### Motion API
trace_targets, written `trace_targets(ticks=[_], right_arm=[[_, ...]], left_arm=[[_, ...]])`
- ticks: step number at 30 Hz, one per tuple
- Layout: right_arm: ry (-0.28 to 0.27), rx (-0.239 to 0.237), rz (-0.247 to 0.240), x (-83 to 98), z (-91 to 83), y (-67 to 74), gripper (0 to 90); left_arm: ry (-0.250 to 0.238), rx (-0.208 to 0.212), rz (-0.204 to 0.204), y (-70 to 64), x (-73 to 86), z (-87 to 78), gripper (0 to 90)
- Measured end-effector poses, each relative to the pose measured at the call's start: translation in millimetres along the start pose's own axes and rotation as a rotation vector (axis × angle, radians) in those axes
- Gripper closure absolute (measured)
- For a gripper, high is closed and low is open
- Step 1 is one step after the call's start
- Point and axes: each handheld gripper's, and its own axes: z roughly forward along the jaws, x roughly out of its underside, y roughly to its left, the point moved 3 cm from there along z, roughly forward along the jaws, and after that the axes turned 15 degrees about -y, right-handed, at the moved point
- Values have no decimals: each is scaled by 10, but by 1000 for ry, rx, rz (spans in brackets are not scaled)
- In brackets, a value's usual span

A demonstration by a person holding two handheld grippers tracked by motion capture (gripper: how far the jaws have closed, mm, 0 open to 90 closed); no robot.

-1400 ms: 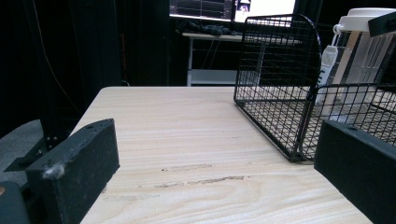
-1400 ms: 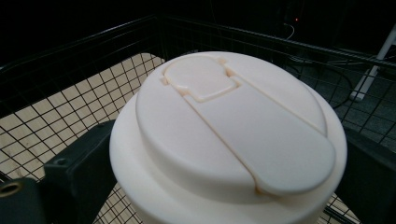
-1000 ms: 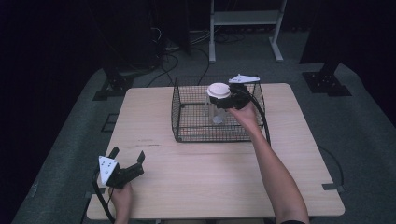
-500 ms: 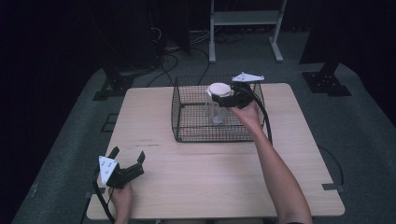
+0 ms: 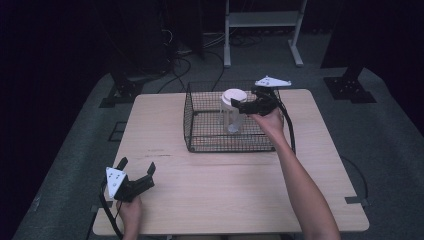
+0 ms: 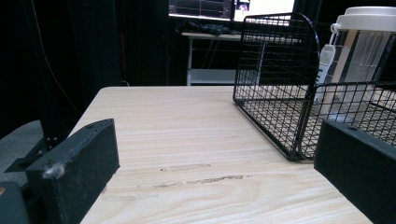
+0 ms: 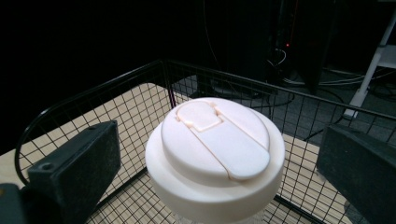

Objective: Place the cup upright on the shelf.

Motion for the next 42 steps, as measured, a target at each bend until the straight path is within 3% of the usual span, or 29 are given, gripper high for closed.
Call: trace_targets(ticks=[21, 42], right_arm=[[-29, -32, -20, -250, -350, 127, 0], [1, -39, -10, -152, -840, 141, 0]], left_arm=[[0, 2, 6, -7, 0, 3, 0], [2, 0, 19, -28, 1, 15, 0]])
